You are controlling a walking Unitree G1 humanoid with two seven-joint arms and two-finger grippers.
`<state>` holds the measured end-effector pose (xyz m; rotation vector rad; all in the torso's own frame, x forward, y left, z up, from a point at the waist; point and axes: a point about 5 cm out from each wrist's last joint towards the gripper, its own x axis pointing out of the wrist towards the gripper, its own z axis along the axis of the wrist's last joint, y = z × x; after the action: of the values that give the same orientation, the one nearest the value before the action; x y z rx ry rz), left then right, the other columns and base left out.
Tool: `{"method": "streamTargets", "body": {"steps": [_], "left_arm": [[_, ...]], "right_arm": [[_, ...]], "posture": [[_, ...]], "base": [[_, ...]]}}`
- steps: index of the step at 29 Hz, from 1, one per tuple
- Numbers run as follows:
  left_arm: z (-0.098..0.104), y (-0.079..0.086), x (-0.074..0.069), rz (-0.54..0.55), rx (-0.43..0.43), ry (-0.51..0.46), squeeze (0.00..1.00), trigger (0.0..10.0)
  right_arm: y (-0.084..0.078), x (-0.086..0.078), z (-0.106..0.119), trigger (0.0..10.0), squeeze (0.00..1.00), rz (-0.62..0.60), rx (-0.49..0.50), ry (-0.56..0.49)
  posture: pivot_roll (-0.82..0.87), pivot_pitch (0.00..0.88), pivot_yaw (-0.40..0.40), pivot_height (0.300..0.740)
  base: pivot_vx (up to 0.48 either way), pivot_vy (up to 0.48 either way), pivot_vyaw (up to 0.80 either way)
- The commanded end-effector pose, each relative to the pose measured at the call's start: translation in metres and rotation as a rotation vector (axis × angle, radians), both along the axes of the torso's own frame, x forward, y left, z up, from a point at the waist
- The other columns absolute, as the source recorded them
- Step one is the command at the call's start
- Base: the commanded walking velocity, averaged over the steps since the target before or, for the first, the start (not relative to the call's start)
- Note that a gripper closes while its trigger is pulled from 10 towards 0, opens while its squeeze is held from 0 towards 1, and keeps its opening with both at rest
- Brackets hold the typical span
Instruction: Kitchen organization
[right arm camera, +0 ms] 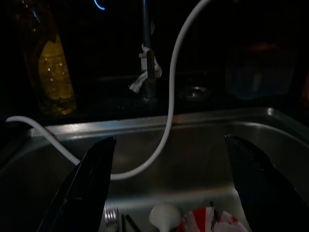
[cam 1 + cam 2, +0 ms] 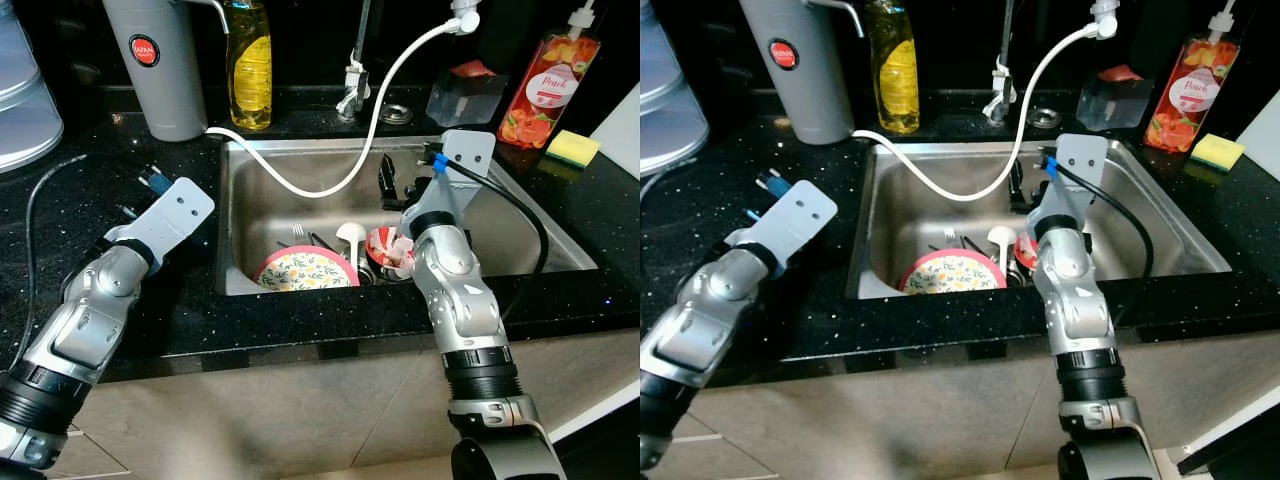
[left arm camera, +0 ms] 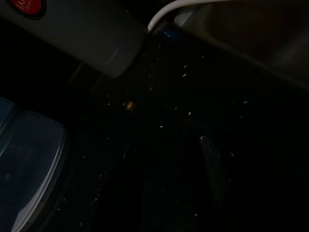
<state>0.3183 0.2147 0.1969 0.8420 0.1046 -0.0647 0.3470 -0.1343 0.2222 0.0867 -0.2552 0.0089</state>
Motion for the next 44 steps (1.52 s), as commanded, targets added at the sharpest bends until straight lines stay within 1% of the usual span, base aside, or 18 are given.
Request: {"method": "streamTargets", "body": {"steps": [1, 14, 17, 25, 35, 44], "left_arm": [[-0.0034, -0.0001, -0.0034, 0.001, 0.004, 0.013, 0.0, 10.0], [-0.0033, -0.0014, -0.0067, -0.002, 0.004, 0.01, 0.0, 10.0], [-0.0037, -0.003, -0.006, -0.002, 0.003, 0.01, 0.0, 10.0], [-0.0042, -0.0032, -0.0031, 0.0, 0.003, 0.013, 0.0, 10.0], [-0.0035, -0.0006, -0.0002, 0.004, 0.004, 0.015, 0.0, 10.0], [-0.0035, 0.001, 0.0023, 0.006, 0.005, 0.017, 0.0, 10.0]], "right_arm": [[-0.0003, -0.0027, 0.0018, 10.0, 0.0, -0.011, -0.008, -0.02], [-0.0016, -0.0018, 0.0064, 10.0, 0.0, -0.019, -0.004, -0.042], [0.0024, -0.0024, 0.0052, 10.0, 0.0, 0.003, -0.01, -0.041], [0.0019, 0.0006, 0.0091, 10.0, 0.0, 0.004, -0.014, -0.05], [0.0042, 0.0016, 0.0061, 10.0, 0.0, 0.001, -0.003, -0.043], [0.004, 0.0019, 0.007, 10.0, 0.0, -0.007, -0.003, -0.048]], "posture": [[0.14, 0.0, -0.008, 0.74], [0.14, 0.0, 0.001, 0.74], [0.14, 0.0, -0.016, 0.74], [0.15, 0.0, -0.022, 0.74], [0.15, 0.0, -0.014, 0.74], [0.13, 0.0, 0.009, 0.74]], "base": [[0.0, 0.0, 0.0], [0.0, 0.0, 0.0], [0.0, 0.0, 0.0], [0.0, 0.0, 0.0], [0.0, 0.0, 0.0], [0.0, 0.0, 0.0]]}}
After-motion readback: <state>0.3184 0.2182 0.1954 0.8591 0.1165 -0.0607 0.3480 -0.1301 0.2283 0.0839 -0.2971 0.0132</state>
